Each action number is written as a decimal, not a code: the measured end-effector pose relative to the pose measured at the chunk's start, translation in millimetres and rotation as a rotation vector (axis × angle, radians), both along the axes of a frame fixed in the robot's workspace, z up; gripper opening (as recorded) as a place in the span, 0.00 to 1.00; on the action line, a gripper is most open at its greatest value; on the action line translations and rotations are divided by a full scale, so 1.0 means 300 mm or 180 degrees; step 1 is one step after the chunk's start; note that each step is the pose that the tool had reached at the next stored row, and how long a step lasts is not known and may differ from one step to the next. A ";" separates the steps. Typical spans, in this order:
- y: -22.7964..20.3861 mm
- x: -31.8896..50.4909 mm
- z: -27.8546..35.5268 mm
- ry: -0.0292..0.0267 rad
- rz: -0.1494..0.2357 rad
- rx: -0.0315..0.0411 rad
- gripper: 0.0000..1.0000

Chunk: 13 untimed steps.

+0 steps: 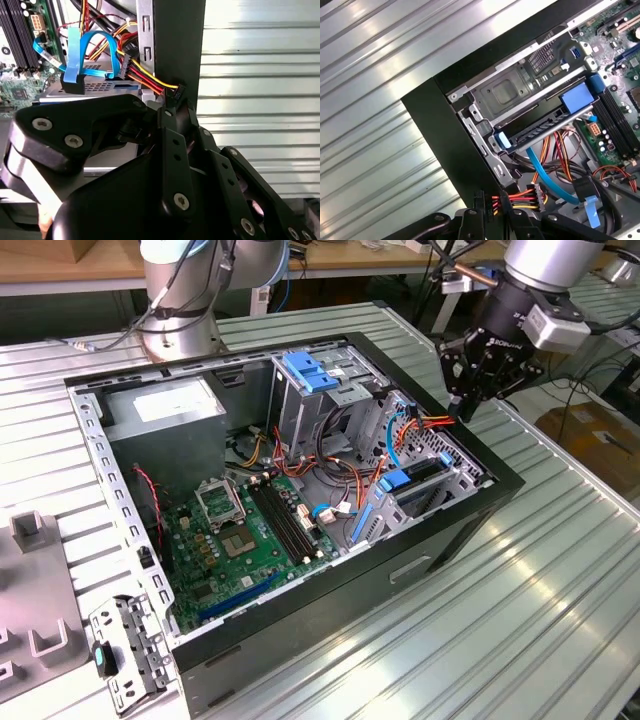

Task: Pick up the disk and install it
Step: 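Insert the first disk wire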

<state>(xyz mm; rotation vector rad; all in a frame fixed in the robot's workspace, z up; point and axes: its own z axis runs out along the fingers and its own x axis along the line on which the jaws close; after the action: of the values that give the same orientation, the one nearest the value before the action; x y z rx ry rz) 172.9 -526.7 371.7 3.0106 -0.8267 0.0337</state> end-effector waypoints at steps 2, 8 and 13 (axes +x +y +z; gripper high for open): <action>0.000 0.000 -0.004 0.0000 0.0065 0.0000 0.25; 0.002 0.001 -0.017 0.0000 0.0151 0.0000 0.25; 0.002 0.001 -0.021 -0.0001 0.0153 0.0002 0.25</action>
<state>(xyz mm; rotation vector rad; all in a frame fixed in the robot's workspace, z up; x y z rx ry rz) 173.2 -526.1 365.5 3.0306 -0.7544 0.0344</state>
